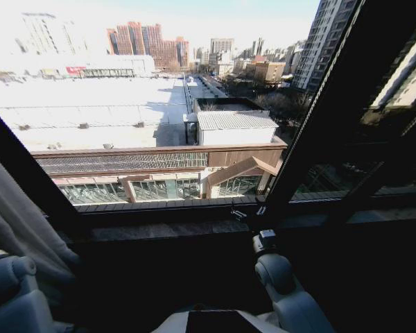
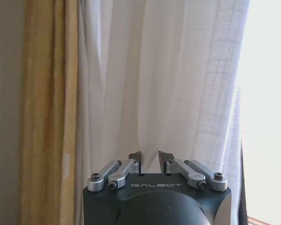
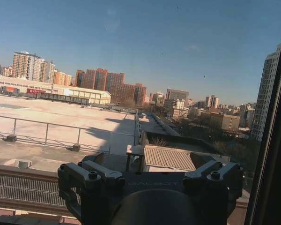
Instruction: Open the curtains by pulling them apart, changing their state from closed to fully open.
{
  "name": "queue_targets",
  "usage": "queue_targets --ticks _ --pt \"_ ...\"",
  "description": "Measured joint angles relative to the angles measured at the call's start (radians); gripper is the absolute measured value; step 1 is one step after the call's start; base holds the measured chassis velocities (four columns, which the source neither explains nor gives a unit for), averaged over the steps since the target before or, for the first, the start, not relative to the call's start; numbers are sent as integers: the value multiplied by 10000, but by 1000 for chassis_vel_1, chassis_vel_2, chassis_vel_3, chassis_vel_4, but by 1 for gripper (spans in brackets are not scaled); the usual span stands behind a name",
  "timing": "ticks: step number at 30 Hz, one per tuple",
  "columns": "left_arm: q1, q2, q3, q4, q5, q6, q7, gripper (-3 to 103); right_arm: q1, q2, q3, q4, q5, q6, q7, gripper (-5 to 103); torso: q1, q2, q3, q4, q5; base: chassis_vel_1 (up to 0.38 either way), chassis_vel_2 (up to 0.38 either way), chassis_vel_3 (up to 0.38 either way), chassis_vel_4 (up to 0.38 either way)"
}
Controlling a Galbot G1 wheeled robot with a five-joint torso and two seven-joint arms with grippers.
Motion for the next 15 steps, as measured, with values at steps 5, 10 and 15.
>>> queue_targets --ticks 5,10,15 --pt "1168 -594 372 -1705 119 242 3959 39 78 74 -58 -43 0 7 -2 100 0 -1 0 2 6 0 0 0 0" --pt "1432 -1151 1559 -2693 726 573 3511 60 82 89 4 -45 0 7 -2 100 -2 0 -1 -3 4 0 0 0 0" --pt "1208 -1449 2503 -3287 1527 1182 1077 77 99 78 92 -68 33 8 -3 100 0 -1 0 -3 3 0 0 0 0"
